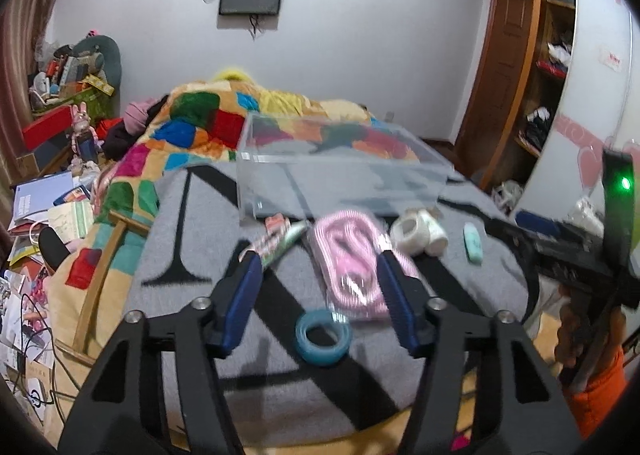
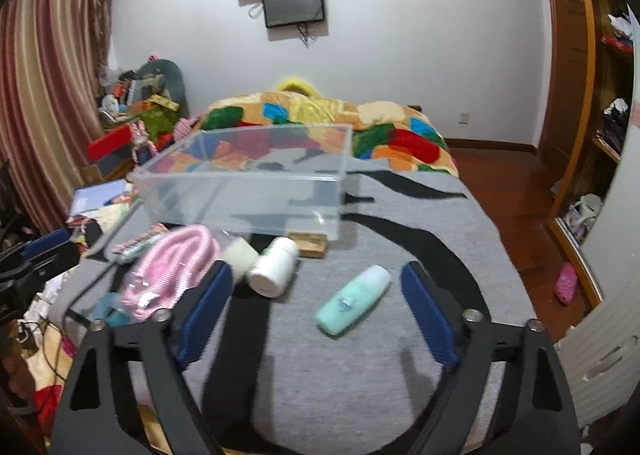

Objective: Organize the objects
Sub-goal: 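Grasp the blue tape roll with the left tool while the right tool grasps the mint-green bottle, then carry the blue tape roll and mint-green bottle into the clear box and release both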

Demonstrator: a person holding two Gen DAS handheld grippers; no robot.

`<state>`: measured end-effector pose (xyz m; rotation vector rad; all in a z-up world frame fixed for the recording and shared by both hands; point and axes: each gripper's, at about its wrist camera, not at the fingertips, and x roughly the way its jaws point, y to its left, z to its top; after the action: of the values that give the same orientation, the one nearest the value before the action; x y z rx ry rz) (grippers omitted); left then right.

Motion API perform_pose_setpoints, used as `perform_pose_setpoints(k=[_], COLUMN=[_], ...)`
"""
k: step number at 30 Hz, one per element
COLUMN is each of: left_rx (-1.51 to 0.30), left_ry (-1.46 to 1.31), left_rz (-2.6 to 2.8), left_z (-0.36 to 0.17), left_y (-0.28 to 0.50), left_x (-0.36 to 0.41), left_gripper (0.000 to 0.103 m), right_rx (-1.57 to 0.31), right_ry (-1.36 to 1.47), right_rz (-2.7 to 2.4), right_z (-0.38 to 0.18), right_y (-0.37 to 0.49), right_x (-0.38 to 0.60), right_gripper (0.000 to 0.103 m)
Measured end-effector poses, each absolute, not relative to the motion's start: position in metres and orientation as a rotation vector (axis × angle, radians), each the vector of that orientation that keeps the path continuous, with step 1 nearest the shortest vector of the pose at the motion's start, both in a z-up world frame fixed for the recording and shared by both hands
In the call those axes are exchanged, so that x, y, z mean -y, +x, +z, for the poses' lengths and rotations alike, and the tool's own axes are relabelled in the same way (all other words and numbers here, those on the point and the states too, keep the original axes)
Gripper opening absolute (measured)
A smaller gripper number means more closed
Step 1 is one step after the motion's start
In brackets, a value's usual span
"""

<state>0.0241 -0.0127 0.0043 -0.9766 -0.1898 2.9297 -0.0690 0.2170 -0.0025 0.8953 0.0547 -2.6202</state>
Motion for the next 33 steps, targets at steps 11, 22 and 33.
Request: perform_pose_setpoints(k=[11, 22, 33], left_rx=[0.151, 0.196, 0.256], left_ry=[-1.157, -1.114, -0.952], left_rz=[2.839, 2.875, 2.966], left_z=[-0.039, -0.032, 0.014], left_y=[0.021, 0.025, 0.010], left_x=[-0.002, 0.009, 0.035], left_gripper=[0.050, 0.038, 0.038], right_rx=[0.023, 0.048, 0.020], right_ry=[1.069, 1.126, 0.900], right_rz=[-2.588, -2.580, -2.588], right_z=[-0.033, -0.048, 0.008], right_y=[-0.093, -0.104, -0.086], right_x=[-0.232, -0.235, -0.222], right_gripper=[0.059, 0.022, 0.022])
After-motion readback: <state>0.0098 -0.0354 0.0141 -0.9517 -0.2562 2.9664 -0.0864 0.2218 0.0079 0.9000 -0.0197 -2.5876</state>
